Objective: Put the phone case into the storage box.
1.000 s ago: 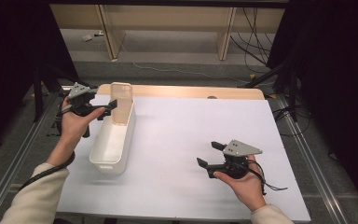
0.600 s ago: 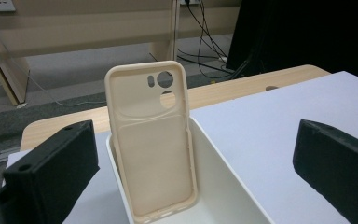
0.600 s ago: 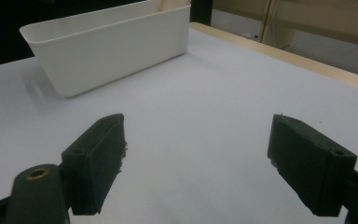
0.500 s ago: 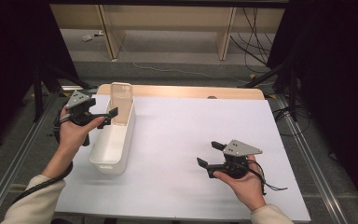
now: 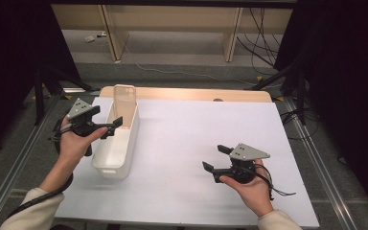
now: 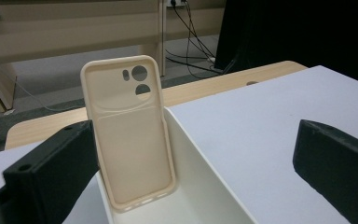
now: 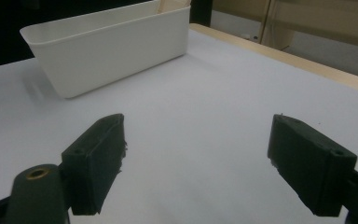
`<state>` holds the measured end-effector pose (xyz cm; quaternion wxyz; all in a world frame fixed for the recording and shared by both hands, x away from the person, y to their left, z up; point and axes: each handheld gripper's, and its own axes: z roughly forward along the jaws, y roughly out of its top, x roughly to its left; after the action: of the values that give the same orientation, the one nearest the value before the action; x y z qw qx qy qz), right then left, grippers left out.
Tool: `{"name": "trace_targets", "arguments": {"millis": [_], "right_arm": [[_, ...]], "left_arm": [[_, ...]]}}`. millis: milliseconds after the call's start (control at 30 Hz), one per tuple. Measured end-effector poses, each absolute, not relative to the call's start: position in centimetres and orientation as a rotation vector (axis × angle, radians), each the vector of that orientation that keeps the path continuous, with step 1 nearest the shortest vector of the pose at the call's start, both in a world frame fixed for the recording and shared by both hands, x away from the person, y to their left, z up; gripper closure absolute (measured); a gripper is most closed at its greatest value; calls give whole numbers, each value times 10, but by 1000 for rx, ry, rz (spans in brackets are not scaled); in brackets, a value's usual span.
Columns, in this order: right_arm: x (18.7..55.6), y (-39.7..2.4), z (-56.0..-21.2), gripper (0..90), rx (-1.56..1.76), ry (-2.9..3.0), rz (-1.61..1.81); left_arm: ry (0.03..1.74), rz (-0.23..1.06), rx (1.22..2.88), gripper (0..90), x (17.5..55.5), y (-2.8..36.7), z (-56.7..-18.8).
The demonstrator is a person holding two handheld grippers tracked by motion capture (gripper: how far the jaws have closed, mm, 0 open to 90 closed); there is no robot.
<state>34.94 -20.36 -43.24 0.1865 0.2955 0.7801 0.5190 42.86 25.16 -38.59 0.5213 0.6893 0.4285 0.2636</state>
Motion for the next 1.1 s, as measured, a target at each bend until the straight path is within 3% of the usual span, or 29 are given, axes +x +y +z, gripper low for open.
{"name": "trace_targets", "arguments": {"millis": [1100], "right_arm": [[349,-205,-431,202,828,2181,1471]], "left_arm": [[842,573,1687,0,369,224,-409]]}}
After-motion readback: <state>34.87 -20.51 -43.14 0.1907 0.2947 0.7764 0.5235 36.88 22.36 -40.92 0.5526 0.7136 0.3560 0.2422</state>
